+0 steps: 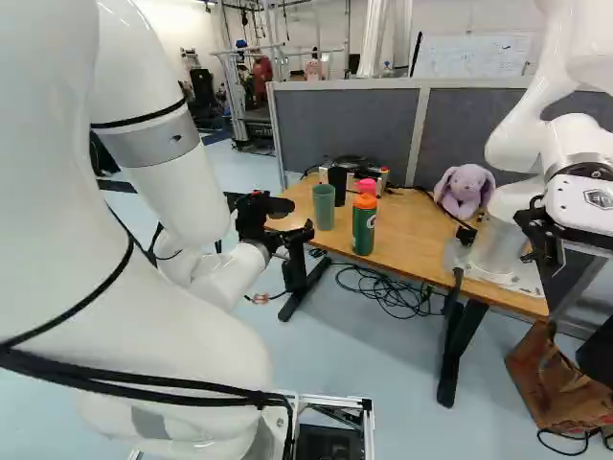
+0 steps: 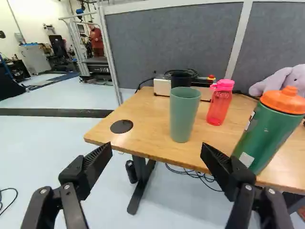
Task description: Place the green cup on the table
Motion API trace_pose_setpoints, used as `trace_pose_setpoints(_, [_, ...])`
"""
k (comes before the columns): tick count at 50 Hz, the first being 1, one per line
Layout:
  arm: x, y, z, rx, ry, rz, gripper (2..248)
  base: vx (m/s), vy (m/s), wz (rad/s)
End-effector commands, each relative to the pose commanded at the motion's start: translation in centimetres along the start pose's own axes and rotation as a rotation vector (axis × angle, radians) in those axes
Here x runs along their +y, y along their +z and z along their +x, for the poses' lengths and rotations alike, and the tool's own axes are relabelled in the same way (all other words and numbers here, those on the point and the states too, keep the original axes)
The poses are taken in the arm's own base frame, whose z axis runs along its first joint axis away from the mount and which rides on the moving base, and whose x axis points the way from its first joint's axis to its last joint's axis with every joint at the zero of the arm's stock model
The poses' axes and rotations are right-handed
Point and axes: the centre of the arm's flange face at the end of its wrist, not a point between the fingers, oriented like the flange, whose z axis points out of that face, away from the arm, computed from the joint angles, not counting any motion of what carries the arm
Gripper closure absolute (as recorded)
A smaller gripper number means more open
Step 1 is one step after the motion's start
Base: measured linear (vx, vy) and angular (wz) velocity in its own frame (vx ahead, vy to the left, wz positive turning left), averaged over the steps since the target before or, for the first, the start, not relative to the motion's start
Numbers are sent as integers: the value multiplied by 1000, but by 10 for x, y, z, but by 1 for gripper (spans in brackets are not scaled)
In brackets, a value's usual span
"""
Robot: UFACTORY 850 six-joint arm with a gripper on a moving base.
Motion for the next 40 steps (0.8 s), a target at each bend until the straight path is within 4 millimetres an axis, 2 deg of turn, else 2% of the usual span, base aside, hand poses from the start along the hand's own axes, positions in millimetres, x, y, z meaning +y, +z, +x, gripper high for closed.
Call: trace_pose_setpoints(40, [4,0,18,-88,-40,62,3,0,0,0])
